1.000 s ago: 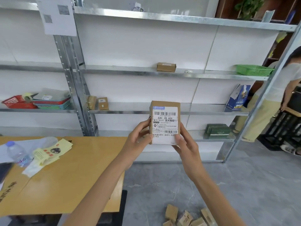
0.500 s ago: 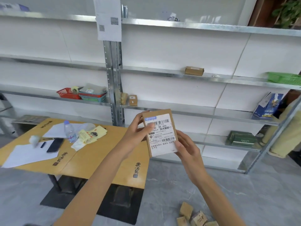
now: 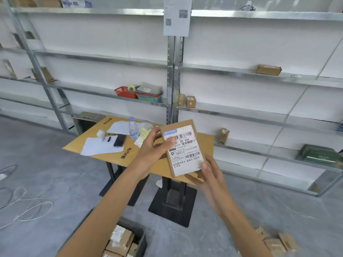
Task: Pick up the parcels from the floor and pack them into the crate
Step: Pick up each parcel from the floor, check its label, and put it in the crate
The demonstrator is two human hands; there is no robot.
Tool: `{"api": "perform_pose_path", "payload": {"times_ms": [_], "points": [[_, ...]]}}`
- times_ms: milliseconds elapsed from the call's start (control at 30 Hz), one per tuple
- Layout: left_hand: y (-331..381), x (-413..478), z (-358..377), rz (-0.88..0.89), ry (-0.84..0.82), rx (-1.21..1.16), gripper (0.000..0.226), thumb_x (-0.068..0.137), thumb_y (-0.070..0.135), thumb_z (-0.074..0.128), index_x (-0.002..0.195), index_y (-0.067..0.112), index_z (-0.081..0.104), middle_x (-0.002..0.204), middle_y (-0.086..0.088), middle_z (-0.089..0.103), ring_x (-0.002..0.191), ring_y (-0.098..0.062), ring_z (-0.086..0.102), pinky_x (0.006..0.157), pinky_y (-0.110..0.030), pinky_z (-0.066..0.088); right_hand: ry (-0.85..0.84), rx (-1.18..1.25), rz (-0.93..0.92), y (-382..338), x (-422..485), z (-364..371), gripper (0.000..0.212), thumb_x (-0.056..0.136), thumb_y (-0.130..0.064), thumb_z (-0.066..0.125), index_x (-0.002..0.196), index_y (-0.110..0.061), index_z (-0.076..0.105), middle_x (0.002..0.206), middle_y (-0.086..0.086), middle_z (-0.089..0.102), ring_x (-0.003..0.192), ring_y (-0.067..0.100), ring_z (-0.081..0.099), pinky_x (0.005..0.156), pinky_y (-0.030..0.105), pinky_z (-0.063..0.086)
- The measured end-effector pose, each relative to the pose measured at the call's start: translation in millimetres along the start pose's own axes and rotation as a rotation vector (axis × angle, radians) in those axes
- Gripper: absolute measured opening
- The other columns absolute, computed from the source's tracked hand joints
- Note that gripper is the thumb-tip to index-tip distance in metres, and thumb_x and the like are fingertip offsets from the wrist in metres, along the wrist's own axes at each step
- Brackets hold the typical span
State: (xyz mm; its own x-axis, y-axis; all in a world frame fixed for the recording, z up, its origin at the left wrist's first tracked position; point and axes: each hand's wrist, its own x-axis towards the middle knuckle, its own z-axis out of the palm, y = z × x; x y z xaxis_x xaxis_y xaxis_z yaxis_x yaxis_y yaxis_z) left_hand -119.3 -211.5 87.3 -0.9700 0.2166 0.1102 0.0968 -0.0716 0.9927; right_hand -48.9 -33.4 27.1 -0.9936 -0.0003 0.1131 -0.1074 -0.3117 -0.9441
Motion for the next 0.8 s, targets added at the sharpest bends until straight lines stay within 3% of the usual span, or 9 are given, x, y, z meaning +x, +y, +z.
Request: {"api": "perform_pose_path", "payload": {"times_ms": [200, 467, 600, 800], "points": [[7, -50, -53, 0.015, 0.047, 0.046, 0.033, 0.088, 0.025, 0.063, 0.12, 0.025, 0.056, 0.118, 0.003, 0.064, 0.1, -0.017, 0.067, 0.077, -0.036, 0.057, -0.098, 0.053, 0.085, 21, -27, 54, 0.092, 0.056, -0.054, 0.085, 0.13, -0.018, 0.043, 0.127, 0.009, 0.061, 0.12, 0.026, 0.058, 0.097, 0.047, 0.05], [9, -96, -85, 0.014, 0.132, 0.061, 0.037, 0.09, 0.029, 0.058, 0.127, 0.029, 0.052, 0.115, 0.001, 0.066, 0.101, -0.015, 0.066, 0.07, -0.025, 0.053, -0.188, 0.002, 0.128, 38, -45, 91, 0.086, 0.055, -0.058, 0.083, 0.126, -0.027, 0.046, 0.118, 0.001, 0.067, 0.115, 0.019, 0.061, 0.099, 0.046, 0.049], [4, -114, -102, 0.042, 0.153, 0.042, 0.024, 0.092, 0.025, 0.056, 0.113, 0.037, 0.057, 0.108, 0.004, 0.068, 0.095, -0.009, 0.066, 0.071, -0.022, 0.053, -0.179, 0.029, 0.155, 52, -53, 113, 0.074, 0.061, -0.052, 0.082, 0.123, -0.029, 0.049, 0.123, 0.005, 0.063, 0.114, 0.017, 0.062, 0.092, 0.038, 0.054], [-7, -124, -167, -0.007, 0.209, 0.051, 0.032, 0.09, 0.025, 0.06, 0.121, 0.023, 0.055, 0.117, -0.003, 0.065, 0.101, -0.014, 0.065, 0.077, -0.025, 0.054, -0.165, 0.008, 0.145, 83, -49, 164, 0.083, 0.058, -0.059, 0.081, 0.126, -0.024, 0.049, 0.13, 0.007, 0.059, 0.119, 0.019, 0.058, 0.096, 0.038, 0.052]]}}
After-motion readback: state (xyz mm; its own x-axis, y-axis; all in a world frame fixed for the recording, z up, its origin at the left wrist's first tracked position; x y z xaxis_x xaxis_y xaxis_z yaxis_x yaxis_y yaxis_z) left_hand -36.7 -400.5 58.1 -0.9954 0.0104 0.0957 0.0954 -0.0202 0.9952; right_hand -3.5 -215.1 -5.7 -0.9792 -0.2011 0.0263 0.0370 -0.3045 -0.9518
